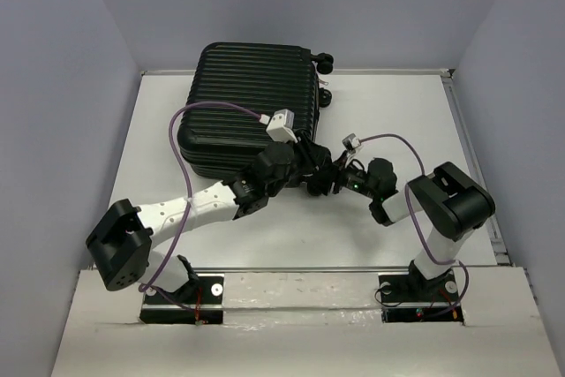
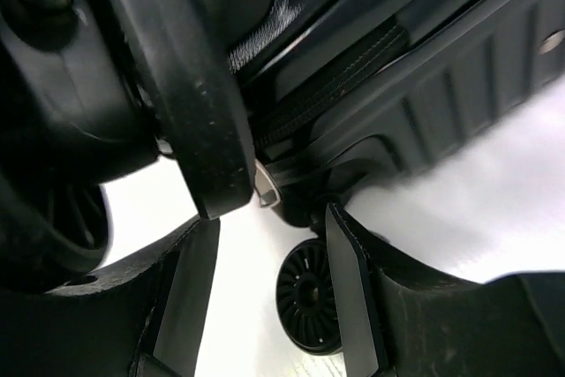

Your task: Pack the luggage

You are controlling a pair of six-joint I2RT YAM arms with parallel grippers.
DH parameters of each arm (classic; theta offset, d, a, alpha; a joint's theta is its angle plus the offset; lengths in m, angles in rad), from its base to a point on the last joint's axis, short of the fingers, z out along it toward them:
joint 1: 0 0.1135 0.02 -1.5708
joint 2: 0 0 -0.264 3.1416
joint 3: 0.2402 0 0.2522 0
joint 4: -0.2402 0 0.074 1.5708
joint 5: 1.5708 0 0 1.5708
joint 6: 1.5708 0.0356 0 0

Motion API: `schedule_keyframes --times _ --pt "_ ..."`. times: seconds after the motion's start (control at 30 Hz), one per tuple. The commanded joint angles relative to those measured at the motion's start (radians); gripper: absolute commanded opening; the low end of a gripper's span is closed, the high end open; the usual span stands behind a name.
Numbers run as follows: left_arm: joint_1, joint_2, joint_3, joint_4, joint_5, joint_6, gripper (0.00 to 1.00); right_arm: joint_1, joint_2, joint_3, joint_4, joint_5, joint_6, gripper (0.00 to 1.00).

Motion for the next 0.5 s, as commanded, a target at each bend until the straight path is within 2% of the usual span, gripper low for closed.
schedule_keyframes --times 0.0,0.1,0.17,0.3,0.47 --pt "0.006 -0.001 0.052 0.015 -0.016 0.041 0.48 -0.007 0.055 0.047 0.225 -0.066 0.019 0.58" --pt "0.006 -0.001 0.07 -0.045 -0.007 0.061 0.58 -0.016 0.102 0.07 0.288 -0.069 0.049 0.58" --pt "0.006 -0.001 0.081 -0.076 -0.001 0.071 0.61 -0.016 0.121 0.084 0.311 -0.077 0.065 0.58" --pt "0.006 -0.019 0.082 -0.134 0.01 0.092 0.62 -0.016 0.126 0.082 0.357 -0.072 0.083 0.57" --pt "0.007 -0.051 0.073 -0.202 -0.021 0.13 0.65 -0.051 0.109 0.062 0.352 -0.061 0.071 0.59"
